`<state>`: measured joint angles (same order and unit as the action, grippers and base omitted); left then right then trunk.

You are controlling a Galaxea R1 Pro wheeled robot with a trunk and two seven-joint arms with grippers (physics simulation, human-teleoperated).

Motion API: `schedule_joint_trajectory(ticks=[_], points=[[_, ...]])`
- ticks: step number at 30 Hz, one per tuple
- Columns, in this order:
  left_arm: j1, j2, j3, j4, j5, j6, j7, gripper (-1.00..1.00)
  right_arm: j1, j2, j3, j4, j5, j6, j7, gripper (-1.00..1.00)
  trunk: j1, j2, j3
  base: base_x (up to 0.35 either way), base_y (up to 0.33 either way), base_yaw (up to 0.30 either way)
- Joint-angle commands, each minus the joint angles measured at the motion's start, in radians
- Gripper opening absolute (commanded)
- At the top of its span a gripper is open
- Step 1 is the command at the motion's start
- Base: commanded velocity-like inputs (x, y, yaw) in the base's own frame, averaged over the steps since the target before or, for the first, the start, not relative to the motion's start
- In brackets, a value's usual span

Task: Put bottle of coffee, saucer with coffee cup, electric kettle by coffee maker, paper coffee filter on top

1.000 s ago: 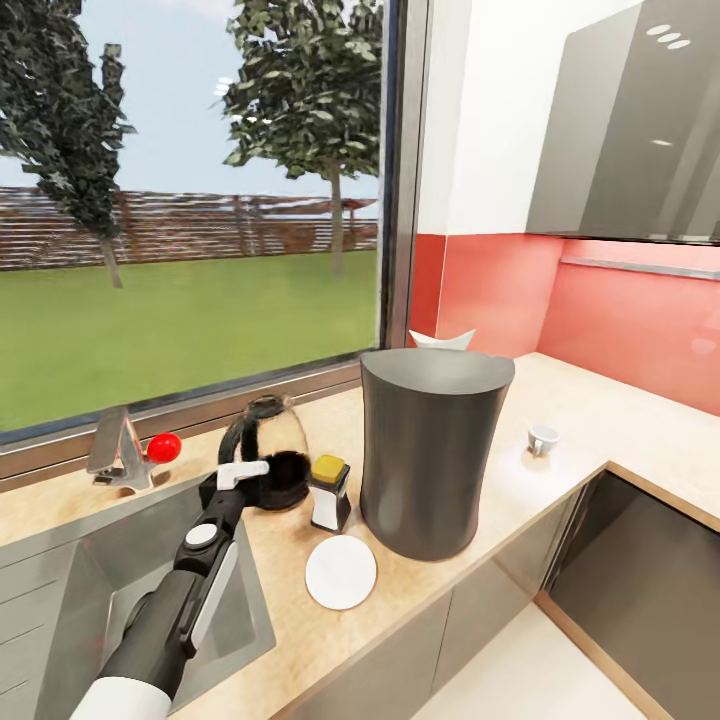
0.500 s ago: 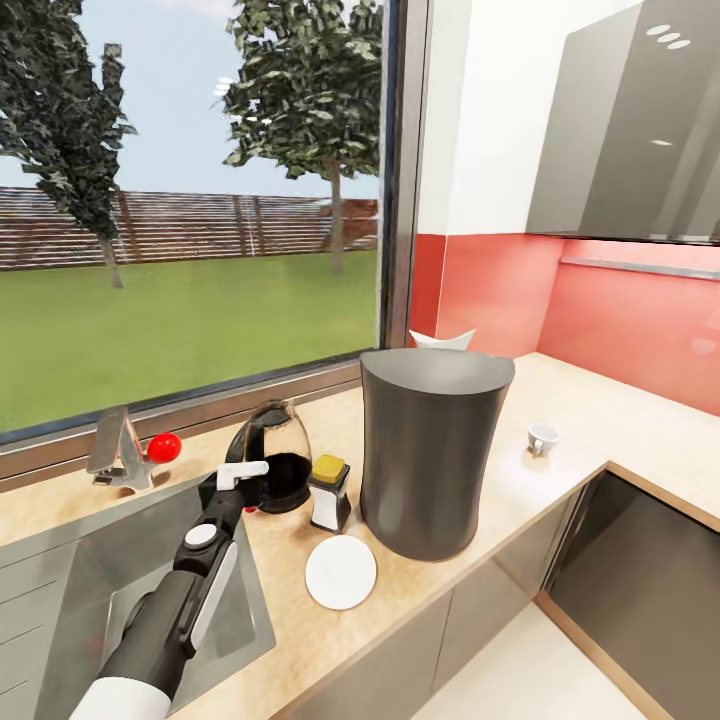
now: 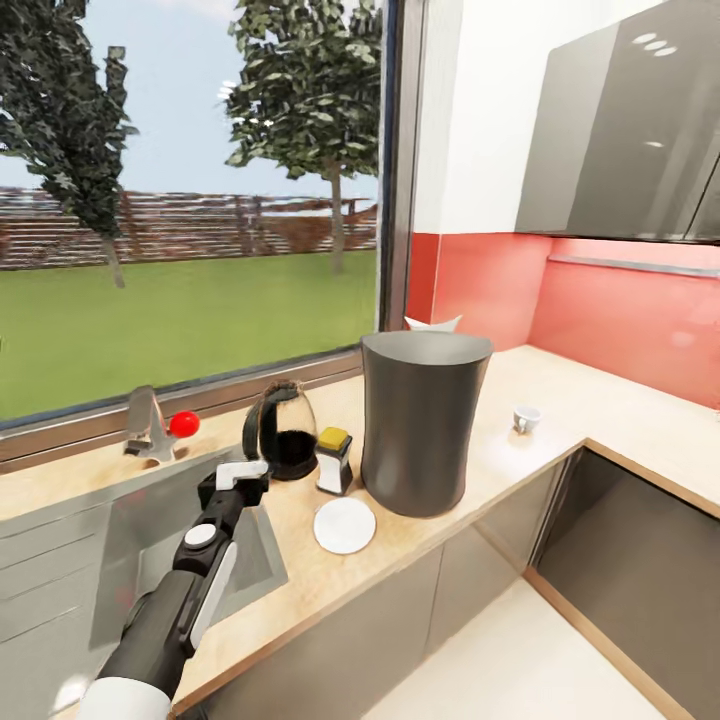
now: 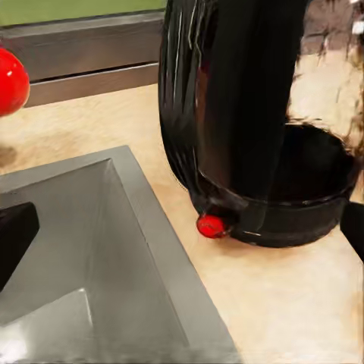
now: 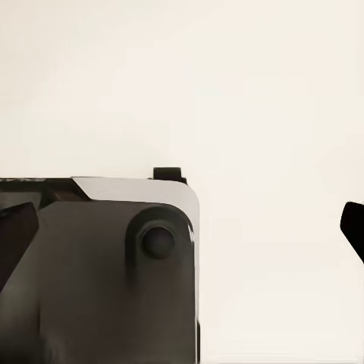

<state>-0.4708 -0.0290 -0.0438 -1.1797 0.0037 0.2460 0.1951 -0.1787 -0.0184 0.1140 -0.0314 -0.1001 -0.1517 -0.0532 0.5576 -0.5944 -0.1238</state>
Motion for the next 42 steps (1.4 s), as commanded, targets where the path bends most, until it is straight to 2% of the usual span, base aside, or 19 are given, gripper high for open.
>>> schedule_joint_trajectory(ticks=[1,9,12,14,15,16,18,19,21,22,23,24,25,26,32,34,37,41,42], points=[[-0.001,0.000,-0.002,-0.001,0.000,0.006,0.006,1.00,-0.001,0.000,0.009,0.001,-0.010,-0.003,-0.002,1.00,0.000,-0.002,-0.002,-0.324,-0.113,0.000],[0.014,-0.001,-0.002,-0.006,0.005,0.006,0.001,1.00,-0.001,0.000,0.009,0.001,-0.010,-0.003,-0.002,1.00,0.000,-0.002,-0.002,-0.273,-0.165,0.000],[0.071,0.000,-0.007,-0.044,0.008,0.006,-0.010,1.00,-0.001,0.000,0.009,0.001,-0.010,-0.003,-0.002,1.00,0.000,-0.002,-0.002,-0.074,-0.045,0.000],[0.132,0.000,-0.013,-0.096,0.009,0.006,-0.016,1.00,-0.001,0.000,0.009,0.001,-0.010,-0.003,-0.002,1.00,0.000,-0.002,-0.002,-0.023,-0.014,0.000],[0.202,0.001,-0.019,-0.165,0.010,0.006,-0.039,1.00,-0.001,0.000,0.009,0.001,-0.010,-0.003,-0.002,1.00,0.000,-0.002,-0.002,-0.007,-0.005,0.000],[0.236,0.001,-0.023,-0.200,0.009,0.006,-0.063,1.00,-0.001,0.000,0.009,0.001,-0.010,-0.003,-0.002,1.00,0.000,-0.002,-0.002,-0.005,-0.003,0.000],[0.318,0.003,-0.032,-0.285,0.005,0.006,-0.163,1.00,-0.001,-0.001,0.009,0.001,-0.010,-0.003,-0.002,1.00,0.000,-0.002,-0.002,-0.002,-0.001,0.000],[0.342,0.003,-0.033,-0.303,0.004,0.006,-0.195,1.00,-0.001,-0.001,0.009,0.001,-0.010,-0.003,-0.002,1.00,0.000,-0.002,-0.002,0.000,0.000,0.000],[0.431,0.003,-0.036,-0.331,0.004,0.005,-0.316,1.00,-0.001,-0.001,0.009,0.001,-0.010,-0.003,-0.002,1.00,0.000,-0.002,-0.002,0.000,0.000,0.000],[0.461,0.003,-0.036,-0.334,0.005,-0.012,-0.382,1.00,-0.001,-0.002,0.009,0.001,-0.010,-0.003,-0.002,1.00,0.000,-0.002,-0.002,0.000,0.000,0.000],[0.474,0.003,-0.036,-0.334,0.004,-0.032,-0.414,1.00,-0.001,-0.002,0.009,0.001,-0.010,-0.003,-0.002,1.00,0.000,-0.002,-0.002,0.000,0.000,0.000],[0.501,0.003,-0.036,-0.332,0.002,-0.085,-0.479,1.00,-0.001,-0.001,0.009,0.001,-0.010,-0.003,-0.002,1.00,0.000,-0.002,-0.002,0.000,0.000,0.000],[0.514,0.003,-0.036,-0.331,0.002,-0.106,-0.508,1.00,-0.001,-0.001,0.009,0.001,-0.010,-0.003,-0.002,1.00,0.000,-0.002,-0.002,0.000,0.000,0.000],[0.539,0.003,-0.036,-0.329,0.002,-0.130,-0.553,1.00,-0.001,-0.001,0.009,0.001,-0.010,-0.003,-0.002,1.00,0.000,-0.002,-0.002,0.000,0.000,0.000],[0.612,0.003,-0.036,-0.302,0.000,-0.149,-0.654,1.00,-0.001,0.000,0.009,0.000,-0.011,-0.003,-0.002,1.00,0.000,-0.002,-0.002,0.000,0.000,0.000],[0.641,0.008,-0.035,-0.243,-0.001,-0.153,-0.672,1.00,-0.001,0.000,0.007,-0.002,-0.012,-0.003,-0.002,1.00,0.000,-0.002,-0.002,0.000,0.000,0.000],[0.649,0.014,-0.036,-0.157,-0.004,-0.173,-0.677,1.00,-0.001,-0.001,0.007,-0.005,-0.011,-0.003,-0.002,1.00,0.000,-0.002,-0.002,0.000,0.000,0.000],[0.652,0.016,-0.036,-0.017,-0.038,-0.265,-0.677,1.00,-0.001,-0.010,0.007,-0.008,-0.011,-0.004,-0.002,1.00,0.000,-0.002,-0.002,0.000,0.000,0.000],[0.652,0.016,-0.035,0.065,-0.056,-0.315,-0.673,1.00,-0.001,-0.011,0.007,-0.016,-0.012,-0.005,-0.002,1.00,0.000,-0.002,-0.002,0.000,0.000,0.000]])
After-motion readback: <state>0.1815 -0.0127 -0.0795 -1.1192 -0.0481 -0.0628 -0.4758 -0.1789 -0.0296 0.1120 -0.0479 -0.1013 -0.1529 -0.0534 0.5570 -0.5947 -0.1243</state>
